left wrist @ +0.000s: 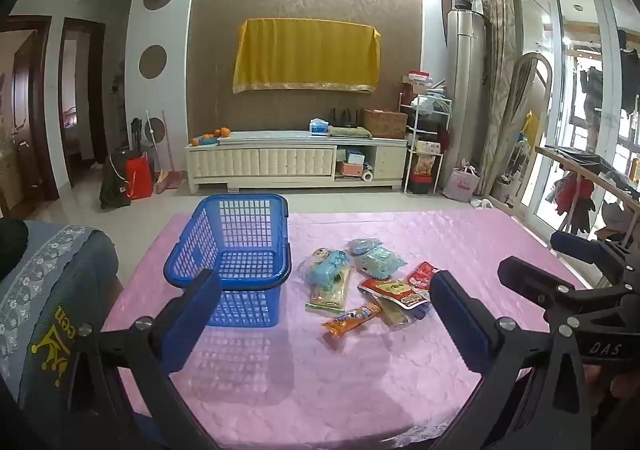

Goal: Organize snacks

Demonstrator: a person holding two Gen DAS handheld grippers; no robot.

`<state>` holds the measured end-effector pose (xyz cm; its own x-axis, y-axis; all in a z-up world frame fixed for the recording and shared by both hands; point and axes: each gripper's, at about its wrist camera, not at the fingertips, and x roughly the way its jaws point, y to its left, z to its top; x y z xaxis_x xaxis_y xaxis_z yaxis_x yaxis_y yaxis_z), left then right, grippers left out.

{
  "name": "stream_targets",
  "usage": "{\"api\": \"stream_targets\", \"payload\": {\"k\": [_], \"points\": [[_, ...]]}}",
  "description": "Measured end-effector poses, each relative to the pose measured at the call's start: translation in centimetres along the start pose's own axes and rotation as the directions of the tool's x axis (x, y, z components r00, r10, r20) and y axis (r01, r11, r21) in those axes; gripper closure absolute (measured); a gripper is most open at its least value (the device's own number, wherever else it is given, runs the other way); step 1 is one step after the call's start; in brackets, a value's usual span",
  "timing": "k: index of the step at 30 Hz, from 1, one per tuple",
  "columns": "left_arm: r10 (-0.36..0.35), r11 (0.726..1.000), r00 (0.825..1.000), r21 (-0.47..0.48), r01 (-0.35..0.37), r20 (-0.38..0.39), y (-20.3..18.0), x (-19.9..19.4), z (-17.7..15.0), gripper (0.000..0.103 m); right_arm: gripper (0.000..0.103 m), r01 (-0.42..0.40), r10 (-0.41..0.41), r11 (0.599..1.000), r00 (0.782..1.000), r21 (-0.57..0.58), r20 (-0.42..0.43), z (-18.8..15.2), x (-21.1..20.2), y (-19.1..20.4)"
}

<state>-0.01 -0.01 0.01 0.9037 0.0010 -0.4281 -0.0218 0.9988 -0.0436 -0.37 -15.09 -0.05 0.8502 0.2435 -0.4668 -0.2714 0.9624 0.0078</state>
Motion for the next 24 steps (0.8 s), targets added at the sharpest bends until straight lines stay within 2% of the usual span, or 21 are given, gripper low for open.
{"api": "stream_targets", "payload": {"k": [9,10,18,24], "points": [[0.021,1.0,1.0,-0.005,-0.021,0.0,-0.7,-0.2,-0.3,0.0,0.0,-0.005,0.005,1.0,1.0,0.01,0.005,0.0,0.0,-0.1],[-0.023,1.0,1.0,-0.012,0.022,-0.016,-0.1,0.1,-0.1,0.0,0.0,-0.007,0.007,1.0,1.0,0.009,0.005,0.0,-0.1,-0.1],[-0.03,0.999,0.999,-0.023,0.029,-0.024,0.2,0.2,-0.1,0.0,0.0,-0.011,0.011,1.0,1.0,0.008,0.0,-0.8,0.2,0.4],[-0.036,0.999,0.999,-0.031,0.035,-0.028,0.1,0.2,-0.2,0.0,0.0,-0.02,0.02,1.0,1.0,0.013,-0.005,-0.1,-0.1,-0.2]]}}
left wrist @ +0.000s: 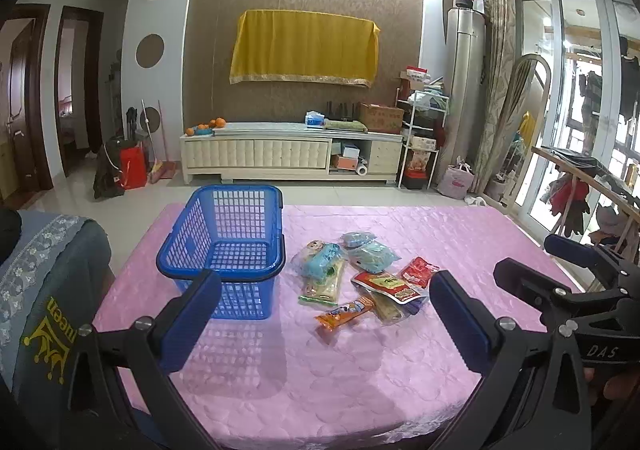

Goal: Organize snacks

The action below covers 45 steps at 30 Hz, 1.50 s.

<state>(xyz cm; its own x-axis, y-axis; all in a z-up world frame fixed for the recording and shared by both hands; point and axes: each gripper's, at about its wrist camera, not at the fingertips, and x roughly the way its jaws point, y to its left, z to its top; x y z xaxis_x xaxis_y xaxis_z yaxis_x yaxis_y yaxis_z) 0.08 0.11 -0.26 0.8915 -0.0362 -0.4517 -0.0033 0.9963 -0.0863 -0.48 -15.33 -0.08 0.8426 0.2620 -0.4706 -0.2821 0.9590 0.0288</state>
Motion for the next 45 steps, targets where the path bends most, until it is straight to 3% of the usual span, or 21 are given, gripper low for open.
{"api": "stream_targets", "payload": {"k": [45], "points": [[-0.017,1.0,1.0,-0.015,0.016,-0.019,-0.11,-0.03,0.17,0.0,0.0,-0.006,0.006,1.0,1.0,0.007,-0.019,-0.36,0.3,-0.05]]}}
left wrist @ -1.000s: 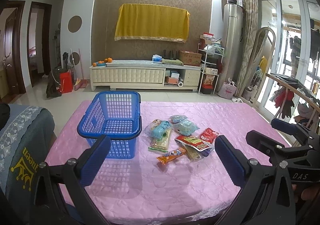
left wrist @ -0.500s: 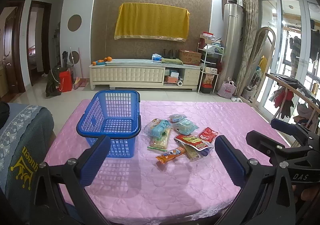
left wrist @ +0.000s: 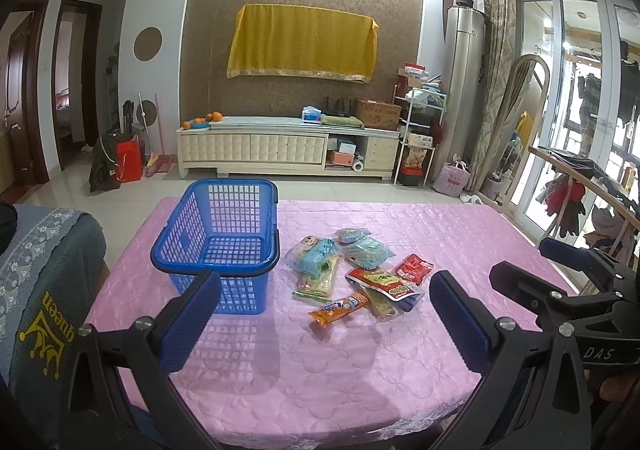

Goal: Organize snacks

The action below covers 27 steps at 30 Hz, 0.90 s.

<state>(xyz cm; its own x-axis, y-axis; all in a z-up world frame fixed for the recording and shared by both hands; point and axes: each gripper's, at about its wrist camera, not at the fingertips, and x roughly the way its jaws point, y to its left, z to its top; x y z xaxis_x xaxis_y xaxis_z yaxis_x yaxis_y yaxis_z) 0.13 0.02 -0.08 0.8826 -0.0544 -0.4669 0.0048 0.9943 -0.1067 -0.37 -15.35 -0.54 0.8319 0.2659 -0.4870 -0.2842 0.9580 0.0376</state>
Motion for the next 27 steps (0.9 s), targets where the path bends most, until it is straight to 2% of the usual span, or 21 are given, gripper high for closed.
{"api": "stream_targets", "payload": {"k": [27], "points": [[-0.032,0.999,0.999,0.008,0.032,-0.02,-0.19,0.18,0.57,0.0,0.0,-0.002,0.002,1.0,1.0,0.002,-0.002,0.42,-0.25,-0.15]]}}
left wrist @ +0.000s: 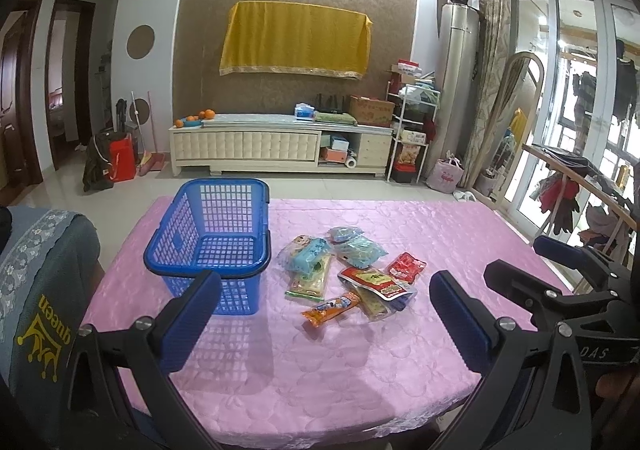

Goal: Organize snacks
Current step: 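Move left tool to the blue cracker pack while right tool approaches the clear striped bag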

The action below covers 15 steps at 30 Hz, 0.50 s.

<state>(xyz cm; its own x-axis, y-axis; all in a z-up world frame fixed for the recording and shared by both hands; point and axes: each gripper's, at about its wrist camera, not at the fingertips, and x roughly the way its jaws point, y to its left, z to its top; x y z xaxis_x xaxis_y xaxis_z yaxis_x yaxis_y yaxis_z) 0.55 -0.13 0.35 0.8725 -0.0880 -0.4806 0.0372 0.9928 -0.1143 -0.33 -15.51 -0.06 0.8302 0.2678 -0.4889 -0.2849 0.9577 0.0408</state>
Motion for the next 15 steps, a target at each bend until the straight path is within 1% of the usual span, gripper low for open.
{"api": "stream_targets", "payload": {"k": [4,8,15], "points": [[-0.019,1.0,1.0,0.009,0.02,-0.02,-0.3,0.8,0.7,0.0,0.0,0.002,-0.002,1.0,1.0,-0.001,0.007,0.5,0.1,-0.5],[-0.037,0.999,0.999,0.019,0.037,-0.036,-0.7,2.1,2.0,0.0,0.0,-0.005,0.006,1.0,1.0,-0.025,0.023,1.4,0.6,-1.3],[-0.077,0.996,0.994,0.043,0.08,-0.075,-1.9,5.3,4.4,0.0,0.0,-0.006,0.006,1.0,1.0,-0.009,-0.01,3.5,2.4,-3.8]]}}
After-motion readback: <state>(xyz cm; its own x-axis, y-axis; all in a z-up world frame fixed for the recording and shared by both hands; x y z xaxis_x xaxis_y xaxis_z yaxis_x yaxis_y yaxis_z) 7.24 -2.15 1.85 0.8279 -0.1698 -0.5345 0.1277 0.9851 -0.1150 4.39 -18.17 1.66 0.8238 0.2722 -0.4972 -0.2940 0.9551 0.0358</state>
